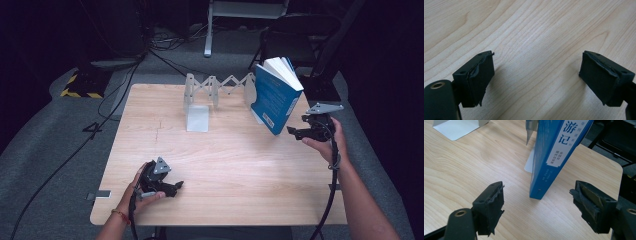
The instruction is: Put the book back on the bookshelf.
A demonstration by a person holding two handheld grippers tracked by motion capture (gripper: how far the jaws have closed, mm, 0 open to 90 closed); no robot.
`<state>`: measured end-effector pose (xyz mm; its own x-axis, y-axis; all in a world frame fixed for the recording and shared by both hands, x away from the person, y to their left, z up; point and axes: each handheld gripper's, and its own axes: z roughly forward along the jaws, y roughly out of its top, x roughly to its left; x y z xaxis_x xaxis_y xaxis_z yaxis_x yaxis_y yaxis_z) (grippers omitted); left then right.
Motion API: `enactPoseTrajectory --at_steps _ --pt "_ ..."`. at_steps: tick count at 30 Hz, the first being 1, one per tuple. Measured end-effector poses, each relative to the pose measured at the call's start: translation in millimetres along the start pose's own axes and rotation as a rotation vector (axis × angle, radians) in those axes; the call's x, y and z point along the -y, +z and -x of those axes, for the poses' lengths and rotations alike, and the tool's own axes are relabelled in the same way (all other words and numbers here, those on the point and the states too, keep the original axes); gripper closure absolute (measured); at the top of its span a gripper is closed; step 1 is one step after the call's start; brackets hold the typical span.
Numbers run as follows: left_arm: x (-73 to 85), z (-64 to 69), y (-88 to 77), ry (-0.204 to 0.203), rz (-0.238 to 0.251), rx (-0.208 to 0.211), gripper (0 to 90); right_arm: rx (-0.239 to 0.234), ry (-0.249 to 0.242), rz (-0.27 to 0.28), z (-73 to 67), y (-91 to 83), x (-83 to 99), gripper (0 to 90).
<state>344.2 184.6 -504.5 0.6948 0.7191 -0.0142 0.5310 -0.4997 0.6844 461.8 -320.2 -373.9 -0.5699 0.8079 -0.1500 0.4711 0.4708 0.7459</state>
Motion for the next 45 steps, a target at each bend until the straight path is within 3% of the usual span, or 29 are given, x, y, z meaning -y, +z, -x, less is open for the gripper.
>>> enactPoseTrajectory --at_steps 18,34,45 --pt "0.0 0.0 0.0 0.0 0.0 0.0 12.7 -0.007 -0.059 0.002 -18.4 -9.7 31.1 25.0" --pt "0.0 0.1 0.0 -0.001 0.0 0.0 12.7 -0.027 -0.104 -0.014 -28.9 -7.7 73.4 24.3" --pt "0.0 0.1 0.0 0.0 0.0 0.0 12.8 -0.051 -0.096 -0.026 -32.7 -8.6 99.1 24.1"
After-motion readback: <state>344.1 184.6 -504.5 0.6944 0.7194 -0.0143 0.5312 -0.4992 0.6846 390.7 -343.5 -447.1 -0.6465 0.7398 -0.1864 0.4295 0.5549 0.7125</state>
